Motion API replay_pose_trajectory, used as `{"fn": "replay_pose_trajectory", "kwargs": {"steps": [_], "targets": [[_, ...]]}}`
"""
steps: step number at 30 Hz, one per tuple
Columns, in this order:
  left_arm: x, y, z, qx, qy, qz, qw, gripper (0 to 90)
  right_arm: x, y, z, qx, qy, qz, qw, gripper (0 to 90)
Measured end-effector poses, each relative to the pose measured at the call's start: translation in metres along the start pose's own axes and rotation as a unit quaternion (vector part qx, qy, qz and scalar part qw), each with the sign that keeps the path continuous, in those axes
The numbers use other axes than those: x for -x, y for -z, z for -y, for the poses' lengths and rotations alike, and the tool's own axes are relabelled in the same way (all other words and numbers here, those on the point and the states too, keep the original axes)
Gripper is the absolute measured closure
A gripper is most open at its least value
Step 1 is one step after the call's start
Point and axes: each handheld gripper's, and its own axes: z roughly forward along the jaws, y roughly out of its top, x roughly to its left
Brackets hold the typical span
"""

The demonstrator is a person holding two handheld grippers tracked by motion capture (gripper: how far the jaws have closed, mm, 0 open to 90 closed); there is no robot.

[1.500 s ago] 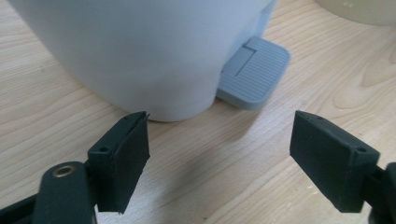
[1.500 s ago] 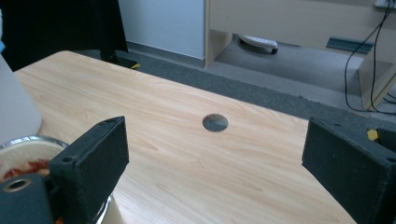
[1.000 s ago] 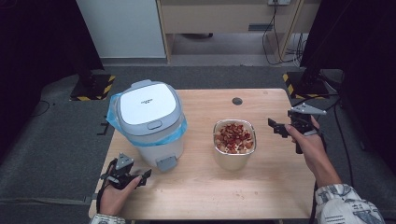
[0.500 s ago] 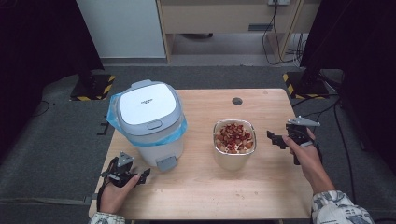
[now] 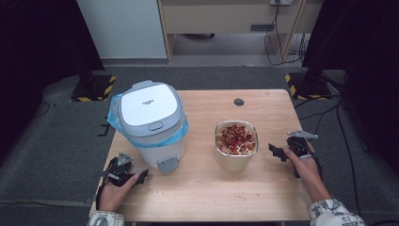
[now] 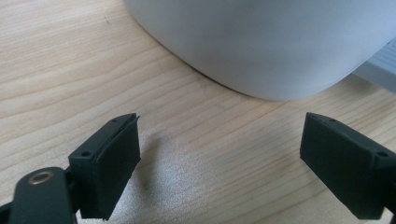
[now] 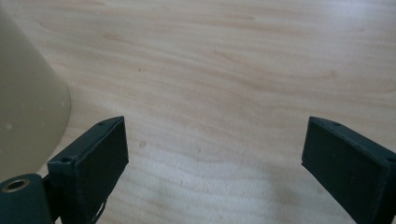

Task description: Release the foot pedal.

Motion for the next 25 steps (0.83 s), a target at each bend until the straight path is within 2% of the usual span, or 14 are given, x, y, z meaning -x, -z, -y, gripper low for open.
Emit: {"fn": "replay_pose_trajectory", "kwargs": {"steps": [6,9,13,25], "targets": [[-0.001,-0.004,0.001,-0.003,-0.004,-0.004,1.0,8.8,-0.004,-0.006,0.017,-0.021,0.005,0.008,0.9997,7.1],[-0.002,-0.005,0.001,-0.001,-0.003,-0.003,1.0,7.7,-0.007,-0.007,0.019,-0.033,0.011,0.014,0.9993,6.9],[-0.003,-0.006,0.002,0.002,-0.004,-0.003,1.0,6.4,-0.014,-0.008,0.02,-0.044,0.04,0.017,0.9981,5.7],[-0.002,-0.007,0.004,0.01,-0.004,-0.002,0.9999,4.3,-0.021,0.0,0.027,-0.046,0.042,0.01,0.998,4.7]]}}
